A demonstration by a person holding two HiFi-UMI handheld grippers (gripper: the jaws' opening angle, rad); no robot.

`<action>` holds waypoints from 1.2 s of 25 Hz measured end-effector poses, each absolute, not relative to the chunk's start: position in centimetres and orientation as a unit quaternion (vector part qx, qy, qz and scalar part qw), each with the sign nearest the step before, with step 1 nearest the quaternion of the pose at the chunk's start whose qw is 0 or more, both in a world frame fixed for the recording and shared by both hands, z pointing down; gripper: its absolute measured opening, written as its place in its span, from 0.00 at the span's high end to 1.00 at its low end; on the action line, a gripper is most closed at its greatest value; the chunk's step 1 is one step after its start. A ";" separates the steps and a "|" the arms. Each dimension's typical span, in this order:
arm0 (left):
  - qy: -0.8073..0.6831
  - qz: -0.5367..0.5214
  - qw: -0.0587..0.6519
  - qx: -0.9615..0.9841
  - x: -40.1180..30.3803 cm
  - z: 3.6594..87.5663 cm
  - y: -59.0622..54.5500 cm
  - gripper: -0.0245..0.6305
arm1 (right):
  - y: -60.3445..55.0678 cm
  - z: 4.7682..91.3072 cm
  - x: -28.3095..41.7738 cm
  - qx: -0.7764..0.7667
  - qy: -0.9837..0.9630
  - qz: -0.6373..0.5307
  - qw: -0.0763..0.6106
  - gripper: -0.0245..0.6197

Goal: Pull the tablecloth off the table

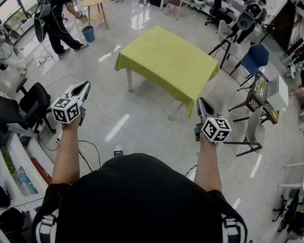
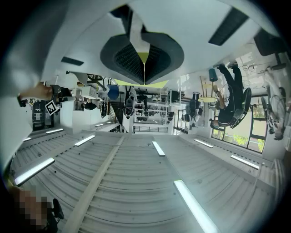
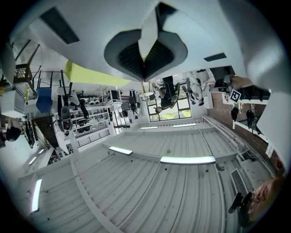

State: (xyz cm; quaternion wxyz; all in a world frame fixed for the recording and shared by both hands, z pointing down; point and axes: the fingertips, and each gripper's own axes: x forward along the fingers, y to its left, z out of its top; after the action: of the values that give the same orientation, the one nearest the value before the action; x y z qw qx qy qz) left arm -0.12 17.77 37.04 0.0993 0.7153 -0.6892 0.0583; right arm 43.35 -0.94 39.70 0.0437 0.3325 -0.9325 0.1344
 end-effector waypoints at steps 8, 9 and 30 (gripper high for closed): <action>-0.679 0.063 0.106 0.724 -2.4 38.1 16.2 0.93 | -1.4 40.9 38.8 0.328 -0.933 0.135 0.056 0.93; -0.678 0.062 0.107 0.724 -3.0 38.2 15.9 0.93 | -1.6 41.0 38.1 0.328 -0.933 0.136 0.057 0.93; -0.641 0.056 0.123 0.756 -20.2 39.9 4.4 0.93 | -10.2 40.9 22.1 0.376 -0.914 0.136 0.064 0.93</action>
State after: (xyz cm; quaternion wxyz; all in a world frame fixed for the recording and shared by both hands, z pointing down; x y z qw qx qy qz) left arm -20.23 4.38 39.94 0.1228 0.7557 -0.6408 0.0563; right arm 22.07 -10.23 40.86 0.0643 0.3764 -0.9142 0.1357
